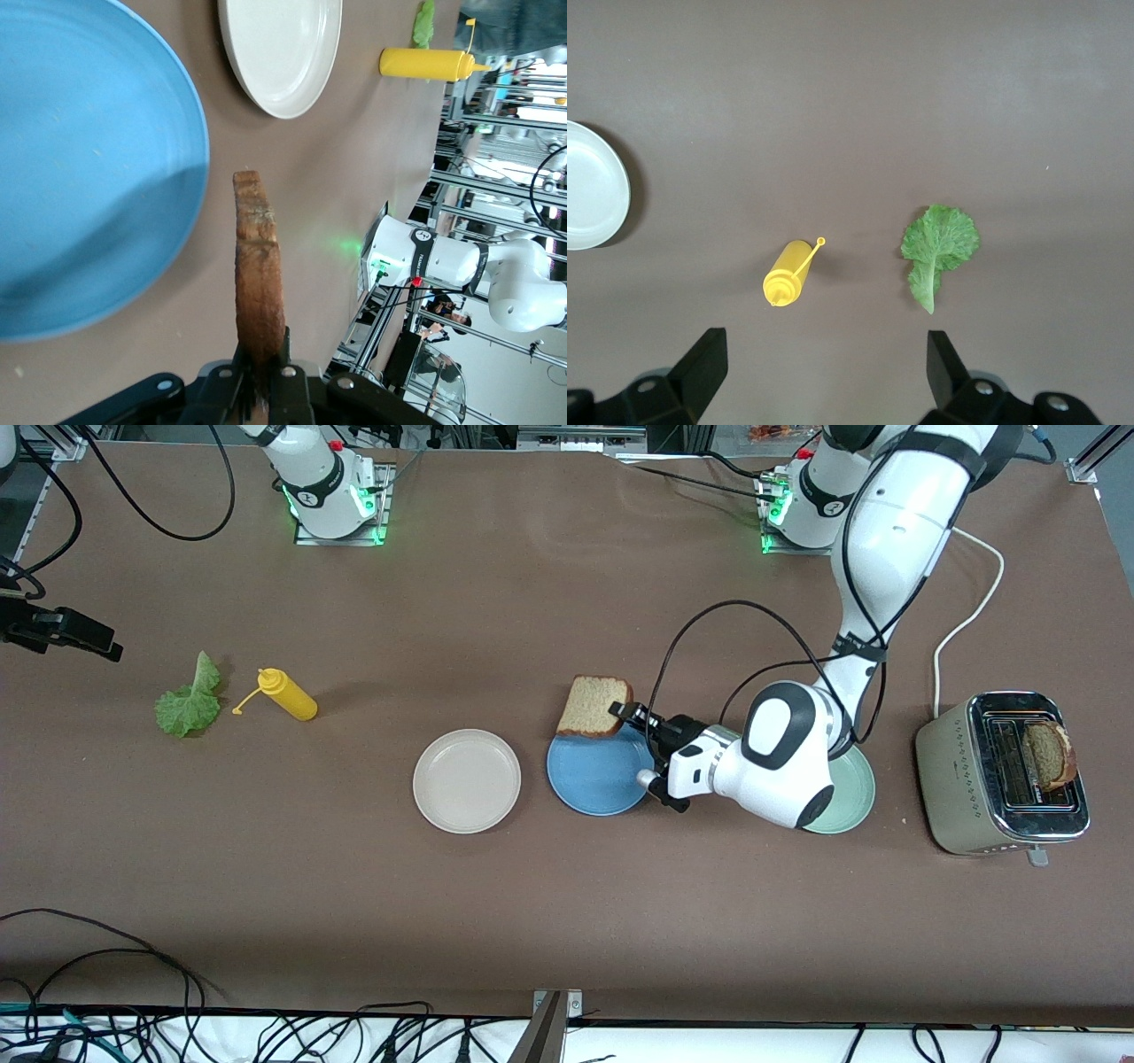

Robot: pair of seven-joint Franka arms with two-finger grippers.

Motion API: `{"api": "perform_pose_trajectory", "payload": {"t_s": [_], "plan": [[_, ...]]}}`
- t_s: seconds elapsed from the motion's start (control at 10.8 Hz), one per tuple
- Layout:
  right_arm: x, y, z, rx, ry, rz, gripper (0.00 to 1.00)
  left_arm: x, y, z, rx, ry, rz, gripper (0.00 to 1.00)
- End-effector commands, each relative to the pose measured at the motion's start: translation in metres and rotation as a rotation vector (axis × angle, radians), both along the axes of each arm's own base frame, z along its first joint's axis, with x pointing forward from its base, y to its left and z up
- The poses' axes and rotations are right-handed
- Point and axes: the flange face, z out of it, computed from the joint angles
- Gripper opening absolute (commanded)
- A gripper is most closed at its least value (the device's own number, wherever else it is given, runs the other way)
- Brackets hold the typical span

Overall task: Make sandwich in blue plate with both arms
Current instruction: 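Carry the bread slice with the left gripper onto the blue plate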

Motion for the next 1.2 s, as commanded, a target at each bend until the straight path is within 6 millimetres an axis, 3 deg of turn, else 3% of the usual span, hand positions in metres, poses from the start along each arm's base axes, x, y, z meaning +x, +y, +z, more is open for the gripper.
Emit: {"api": "perform_pose_trajectory", "payload": {"t_s": [0.0,0.19,0.56,0.74,0.93,1.02,1.11], "plan": [[-0.003,-0.001,0.004,-0.012,-0.003,0.007,1.0,0.011,0.007,-0.033,-0.139,-0.046,0.025,0.0],[-0.003,-0.001,0.004,-0.012,-0.003,0.007,1.0,0.02,0.015,-0.043,-0.178,-0.076,0.083,0.0],[-0.003,-0.001,0.004,-0.012,-0.003,0.007,1.0,0.022,0.024,-0.086,-0.245,-0.155,0.105,0.0],[-0.003,-0.001,0.005,-0.012,-0.004,0.007,1.0,0.028,0.036,-0.087,-0.248,-0.172,0.115,0.0],[-0.003,-0.001,0.004,-0.011,-0.001,0.007,1.0,0.029,0.041,-0.087,-0.247,-0.174,0.119,0.25],[-0.003,-0.001,0.004,-0.011,-0.001,0.007,1.0,0.031,0.046,-0.088,-0.247,-0.18,0.12,0.71],[-0.003,-0.001,0.005,-0.012,-0.004,0.007,1.0,0.034,0.053,-0.087,-0.256,-0.206,0.113,1.0]]}}
